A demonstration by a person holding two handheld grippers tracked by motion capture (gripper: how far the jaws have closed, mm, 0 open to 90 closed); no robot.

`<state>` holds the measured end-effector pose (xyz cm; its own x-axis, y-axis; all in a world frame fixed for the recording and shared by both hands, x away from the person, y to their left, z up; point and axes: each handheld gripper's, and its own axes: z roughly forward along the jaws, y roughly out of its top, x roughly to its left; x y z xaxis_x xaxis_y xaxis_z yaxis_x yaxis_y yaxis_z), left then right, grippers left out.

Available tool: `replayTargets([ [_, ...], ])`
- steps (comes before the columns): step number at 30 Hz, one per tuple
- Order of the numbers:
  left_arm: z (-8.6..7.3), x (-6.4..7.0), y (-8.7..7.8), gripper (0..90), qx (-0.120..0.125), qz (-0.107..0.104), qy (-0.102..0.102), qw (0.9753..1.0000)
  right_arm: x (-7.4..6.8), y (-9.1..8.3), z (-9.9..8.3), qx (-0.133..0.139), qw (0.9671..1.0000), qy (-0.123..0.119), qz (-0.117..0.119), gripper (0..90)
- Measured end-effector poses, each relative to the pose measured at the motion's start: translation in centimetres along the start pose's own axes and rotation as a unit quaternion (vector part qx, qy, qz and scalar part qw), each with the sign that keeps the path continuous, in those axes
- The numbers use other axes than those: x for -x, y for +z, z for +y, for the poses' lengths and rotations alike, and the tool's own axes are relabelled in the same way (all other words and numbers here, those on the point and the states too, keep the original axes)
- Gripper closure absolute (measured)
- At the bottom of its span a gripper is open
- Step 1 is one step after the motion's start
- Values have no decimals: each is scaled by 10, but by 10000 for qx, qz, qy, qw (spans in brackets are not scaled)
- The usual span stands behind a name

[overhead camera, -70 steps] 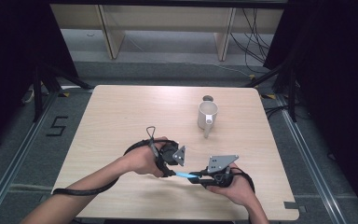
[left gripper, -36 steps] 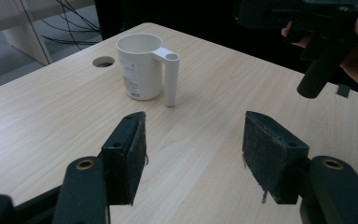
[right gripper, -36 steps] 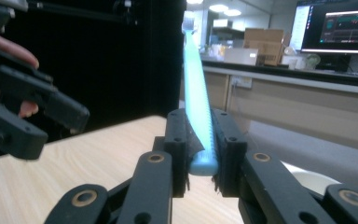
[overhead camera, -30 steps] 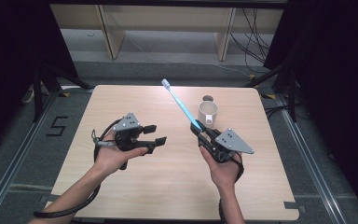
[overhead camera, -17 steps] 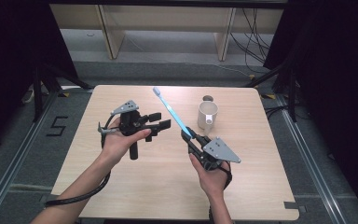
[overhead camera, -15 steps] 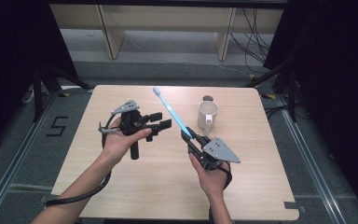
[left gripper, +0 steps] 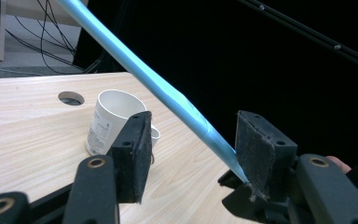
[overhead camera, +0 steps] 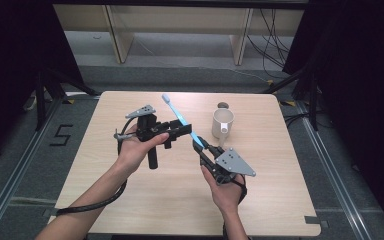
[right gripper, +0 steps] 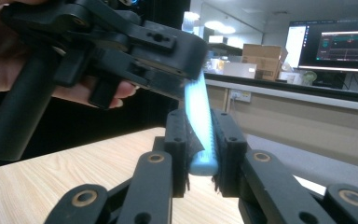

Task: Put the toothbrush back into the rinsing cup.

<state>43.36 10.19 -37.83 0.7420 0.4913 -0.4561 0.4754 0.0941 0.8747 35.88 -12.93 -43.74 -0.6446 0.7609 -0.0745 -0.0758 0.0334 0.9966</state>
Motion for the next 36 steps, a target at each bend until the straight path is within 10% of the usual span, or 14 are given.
replayTargets([
  [22, 2, 19, 2, 829, 214, -157, 656, 9975, -18, 14, -7, -293, 9993, -214, -116, 750],
  [29, -2, 25, 2, 831, 28, 285, 1621, 9864, -15, 7, -5, -652, 9977, 160, -90, 572],
  [36, -16, 17, 7, 831, 2, 771, 2122, 9742, 5, -19, 24, -519, 9968, 437, -431, 611],
])
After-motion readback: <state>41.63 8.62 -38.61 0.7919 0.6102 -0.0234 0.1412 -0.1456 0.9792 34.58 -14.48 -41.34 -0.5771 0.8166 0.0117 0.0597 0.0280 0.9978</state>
